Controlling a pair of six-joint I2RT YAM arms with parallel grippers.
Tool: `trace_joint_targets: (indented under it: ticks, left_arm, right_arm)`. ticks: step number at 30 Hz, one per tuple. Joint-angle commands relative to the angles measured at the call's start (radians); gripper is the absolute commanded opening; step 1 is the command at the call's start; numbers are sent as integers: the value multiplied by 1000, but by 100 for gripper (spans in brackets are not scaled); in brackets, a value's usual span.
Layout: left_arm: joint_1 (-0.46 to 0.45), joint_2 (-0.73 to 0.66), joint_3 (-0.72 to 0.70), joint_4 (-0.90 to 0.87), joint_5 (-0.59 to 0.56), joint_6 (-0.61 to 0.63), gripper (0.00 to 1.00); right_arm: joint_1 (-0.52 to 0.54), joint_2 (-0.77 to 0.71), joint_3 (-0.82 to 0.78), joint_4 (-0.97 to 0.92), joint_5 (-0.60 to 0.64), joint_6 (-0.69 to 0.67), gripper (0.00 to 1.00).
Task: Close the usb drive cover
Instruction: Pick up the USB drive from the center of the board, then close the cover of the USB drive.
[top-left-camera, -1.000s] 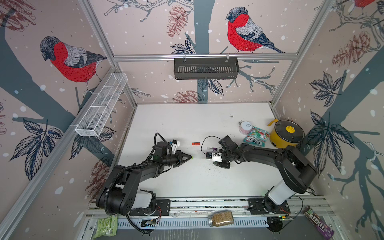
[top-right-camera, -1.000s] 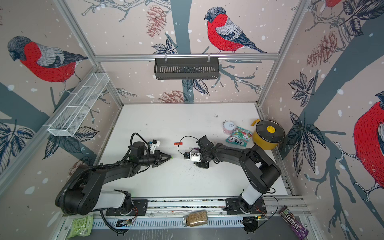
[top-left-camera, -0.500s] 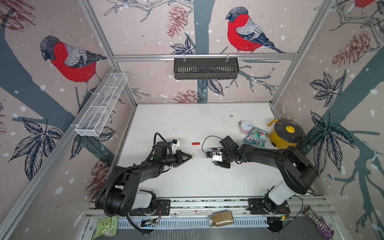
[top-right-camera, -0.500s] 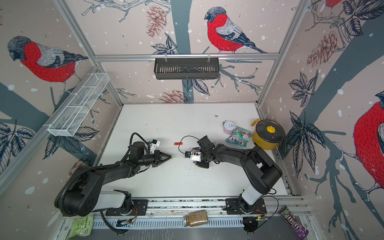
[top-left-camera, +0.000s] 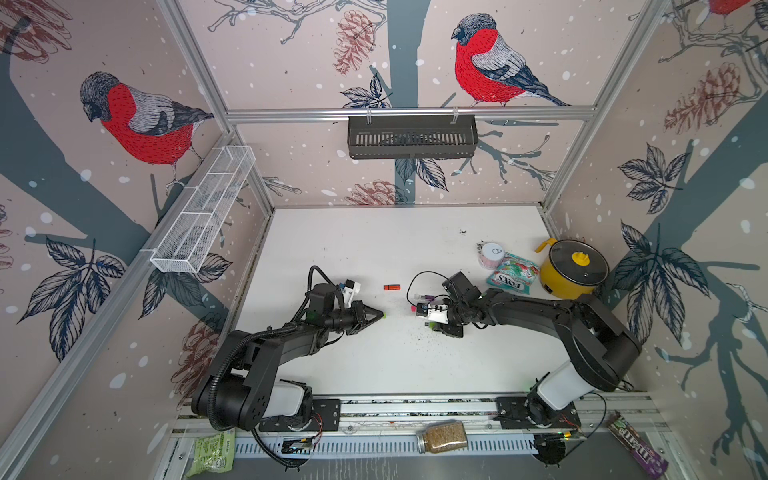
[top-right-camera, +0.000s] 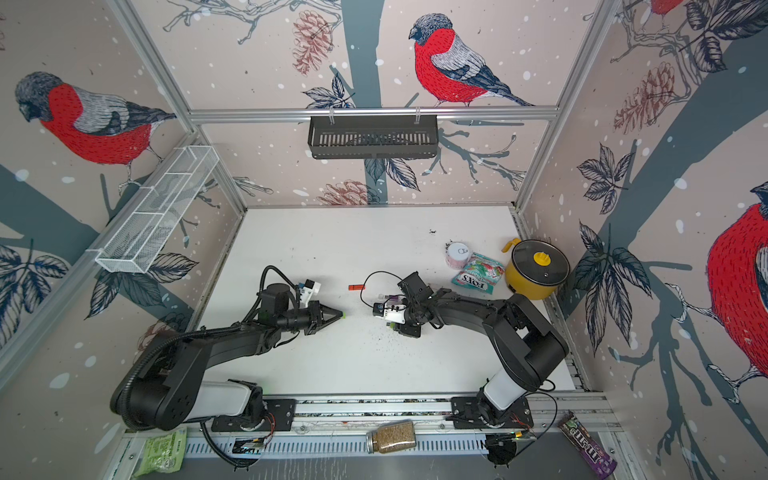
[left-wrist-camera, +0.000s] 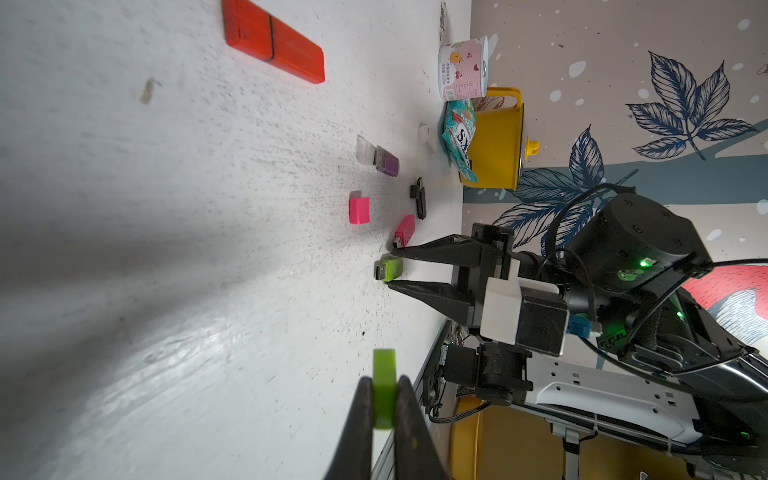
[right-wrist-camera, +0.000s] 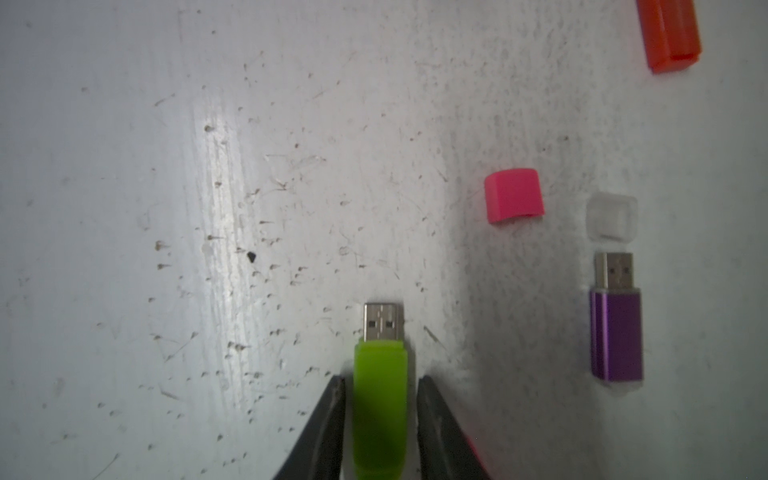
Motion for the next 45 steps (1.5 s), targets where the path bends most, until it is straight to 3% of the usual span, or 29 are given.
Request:
trace_joint_targets:
  ticks: [1, 12, 26, 45]
  left_arm:
    - [0, -2, 0, 21, 11, -1, 4]
    - [-1, -14, -5, 29, 17, -8, 4]
    - [-19, -34, -15, 80, 43, -32, 4]
    - [-28, -39, -22, 91, 47, -42, 3]
  right_arm:
    - [-3, 20, -14, -169, 94, 2, 29]
    - [39, -41, 6, -106, 70, 35, 17]
    - [152, -97, 30, 234, -56, 150, 17]
    - [227, -37, 66, 349, -31, 188, 17]
